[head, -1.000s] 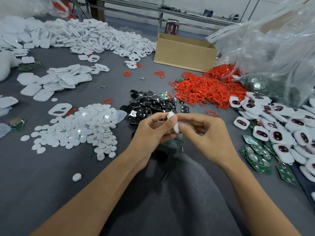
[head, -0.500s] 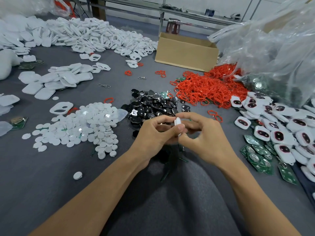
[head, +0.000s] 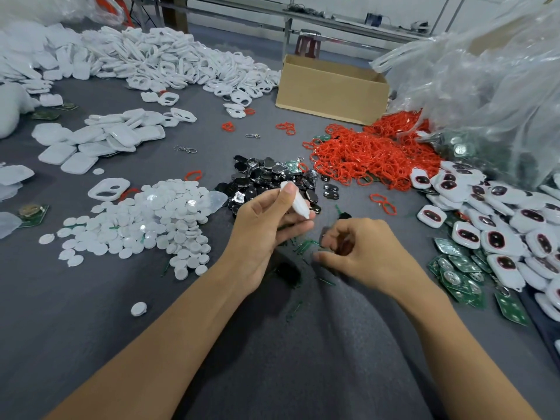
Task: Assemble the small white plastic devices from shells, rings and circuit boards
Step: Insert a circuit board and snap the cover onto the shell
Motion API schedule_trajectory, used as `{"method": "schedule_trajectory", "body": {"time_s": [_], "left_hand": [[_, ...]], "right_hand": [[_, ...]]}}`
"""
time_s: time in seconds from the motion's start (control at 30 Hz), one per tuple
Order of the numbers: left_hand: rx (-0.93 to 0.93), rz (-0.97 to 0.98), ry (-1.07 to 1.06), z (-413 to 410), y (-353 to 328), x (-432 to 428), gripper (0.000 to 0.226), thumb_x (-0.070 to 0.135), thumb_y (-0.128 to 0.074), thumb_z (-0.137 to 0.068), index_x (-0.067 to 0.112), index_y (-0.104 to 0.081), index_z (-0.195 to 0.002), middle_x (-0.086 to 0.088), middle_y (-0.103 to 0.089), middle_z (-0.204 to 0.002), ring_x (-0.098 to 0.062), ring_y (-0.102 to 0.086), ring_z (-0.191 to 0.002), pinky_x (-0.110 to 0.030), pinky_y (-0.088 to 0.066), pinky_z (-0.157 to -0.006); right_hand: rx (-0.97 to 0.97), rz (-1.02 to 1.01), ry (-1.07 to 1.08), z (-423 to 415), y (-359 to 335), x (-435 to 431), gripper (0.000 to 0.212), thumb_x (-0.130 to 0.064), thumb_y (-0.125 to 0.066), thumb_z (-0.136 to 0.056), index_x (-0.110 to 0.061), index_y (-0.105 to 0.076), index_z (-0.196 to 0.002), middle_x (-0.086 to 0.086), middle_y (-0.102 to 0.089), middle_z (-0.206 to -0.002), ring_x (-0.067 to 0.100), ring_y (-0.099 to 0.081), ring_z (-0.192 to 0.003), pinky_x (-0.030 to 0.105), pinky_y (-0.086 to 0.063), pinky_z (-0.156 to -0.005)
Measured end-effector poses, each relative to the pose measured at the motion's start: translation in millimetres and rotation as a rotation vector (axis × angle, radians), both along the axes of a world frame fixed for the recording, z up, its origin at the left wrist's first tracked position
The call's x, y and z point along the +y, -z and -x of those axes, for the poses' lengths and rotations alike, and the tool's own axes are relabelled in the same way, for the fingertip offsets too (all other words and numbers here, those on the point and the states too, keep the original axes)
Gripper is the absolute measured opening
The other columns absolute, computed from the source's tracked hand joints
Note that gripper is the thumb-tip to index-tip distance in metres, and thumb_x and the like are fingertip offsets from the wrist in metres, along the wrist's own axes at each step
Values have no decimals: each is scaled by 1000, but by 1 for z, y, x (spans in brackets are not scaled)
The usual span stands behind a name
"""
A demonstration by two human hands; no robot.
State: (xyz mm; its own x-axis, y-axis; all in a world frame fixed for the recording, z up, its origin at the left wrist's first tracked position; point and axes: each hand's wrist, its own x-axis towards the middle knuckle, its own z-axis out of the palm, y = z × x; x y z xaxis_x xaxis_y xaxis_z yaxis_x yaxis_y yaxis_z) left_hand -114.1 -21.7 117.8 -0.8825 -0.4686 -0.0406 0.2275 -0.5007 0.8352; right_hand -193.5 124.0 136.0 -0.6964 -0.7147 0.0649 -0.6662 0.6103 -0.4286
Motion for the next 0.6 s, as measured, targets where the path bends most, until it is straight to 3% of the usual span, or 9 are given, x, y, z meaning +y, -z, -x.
{"method": "schedule_trajectory", "body": {"time_s": [0.13,0.27,0.33,0.4,0.5,0.6], "left_hand": [[14,-61,11,0,-2,-1,28,29,-57,-91,2,-65,-93,-10,-71,-82,-21,-73,-83,-28,-60,-73],[28,-99,39,0,-3,-2,36,36,-60,-80,2,-66,-91,-13,-71,-86,-21,-73,-83,-27,-60,-72],[28,-113,57,0,-3,-1,33,33,-57,-86,2,-65,-92,-14,-71,-88,-21,-73,-83,-26,-60,-71],[26,-138,80,0,-3,-2,29,26,-52,-94,1,-65,-95,-14,-72,-90,-21,-74,-83,-26,-60,-70],[28,-165,131,-1,-4,-2,28,21,-48,-98,-2,-64,-100,-14,-74,-94,-22,-74,-84,-26,-60,-72],[24,-161,149,0,-3,-1,25,18,-51,-95,-1,-65,-103,-12,-74,-94,-17,-73,-79,-26,-60,-73]], "right_hand": [[79,-16,22,-4,0,-4,17,-16,-67,-73,-28,-61,-63,-11,-58,-62,15,-63,-68,31,-52,-73],[162,-34,7,-5,6,-4,6,-22,-57,-85,-24,-61,-80,-2,-63,-84,23,-59,-85,38,-49,-74],[201,96,-11,-4,7,-4,5,-19,-54,-90,-18,-58,-87,1,-63,-85,25,-58,-83,40,-47,-73],[185,299,-24,-4,4,-4,5,-12,-55,-92,-15,-57,-88,-2,-61,-76,18,-55,-70,36,-45,-68],[195,517,-34,-6,-1,-5,13,-2,-60,-88,-14,-63,-93,-17,-59,-75,2,-55,-70,15,-43,-69],[173,666,-48,-11,-5,-8,20,-4,-68,-83,-23,-66,-91,-27,-60,-76,-6,-61,-71,13,-49,-70]]}}
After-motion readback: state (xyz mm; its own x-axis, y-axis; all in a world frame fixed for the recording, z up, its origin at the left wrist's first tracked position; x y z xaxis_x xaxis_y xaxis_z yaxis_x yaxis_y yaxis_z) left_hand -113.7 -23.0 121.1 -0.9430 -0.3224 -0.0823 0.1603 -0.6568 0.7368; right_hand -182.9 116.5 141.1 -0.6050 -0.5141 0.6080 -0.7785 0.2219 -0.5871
